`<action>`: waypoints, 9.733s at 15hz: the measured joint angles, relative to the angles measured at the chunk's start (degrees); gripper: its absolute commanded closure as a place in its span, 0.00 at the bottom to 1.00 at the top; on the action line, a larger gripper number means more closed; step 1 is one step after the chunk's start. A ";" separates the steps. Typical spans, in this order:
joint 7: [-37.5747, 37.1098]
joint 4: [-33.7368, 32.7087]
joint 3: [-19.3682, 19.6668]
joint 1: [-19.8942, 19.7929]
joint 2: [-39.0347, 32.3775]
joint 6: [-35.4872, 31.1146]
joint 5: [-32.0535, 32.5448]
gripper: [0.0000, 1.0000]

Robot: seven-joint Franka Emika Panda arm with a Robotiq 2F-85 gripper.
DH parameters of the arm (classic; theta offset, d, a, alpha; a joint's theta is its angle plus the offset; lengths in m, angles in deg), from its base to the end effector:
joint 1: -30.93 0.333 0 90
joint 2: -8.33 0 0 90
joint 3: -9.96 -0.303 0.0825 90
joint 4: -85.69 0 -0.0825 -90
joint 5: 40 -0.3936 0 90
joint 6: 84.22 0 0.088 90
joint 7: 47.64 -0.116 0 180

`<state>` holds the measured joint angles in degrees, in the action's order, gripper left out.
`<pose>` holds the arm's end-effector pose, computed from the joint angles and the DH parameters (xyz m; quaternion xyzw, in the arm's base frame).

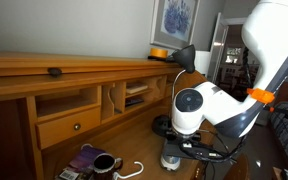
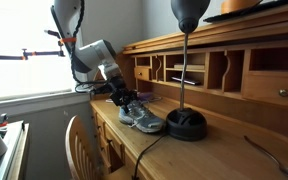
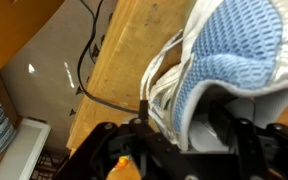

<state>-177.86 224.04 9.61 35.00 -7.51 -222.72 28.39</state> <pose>0.4667 0.0261 0.1511 0.7899 -0.5166 0.2433 0.2237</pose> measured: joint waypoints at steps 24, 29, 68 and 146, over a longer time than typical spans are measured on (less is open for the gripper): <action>59.64 -9.56 -7.97 -0.59 0.88 -19.10 -25.62 0.00; 66.96 -15.10 -8.94 -0.77 -4.79 -20.07 -26.06 0.00; 68.32 -26.94 -9.76 2.12 -15.13 -20.81 -23.78 0.98; 43.46 0.30 -0.65 -6.49 6.42 -17.90 -25.76 0.98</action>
<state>-134.40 224.34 8.96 28.50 -1.09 -240.62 2.63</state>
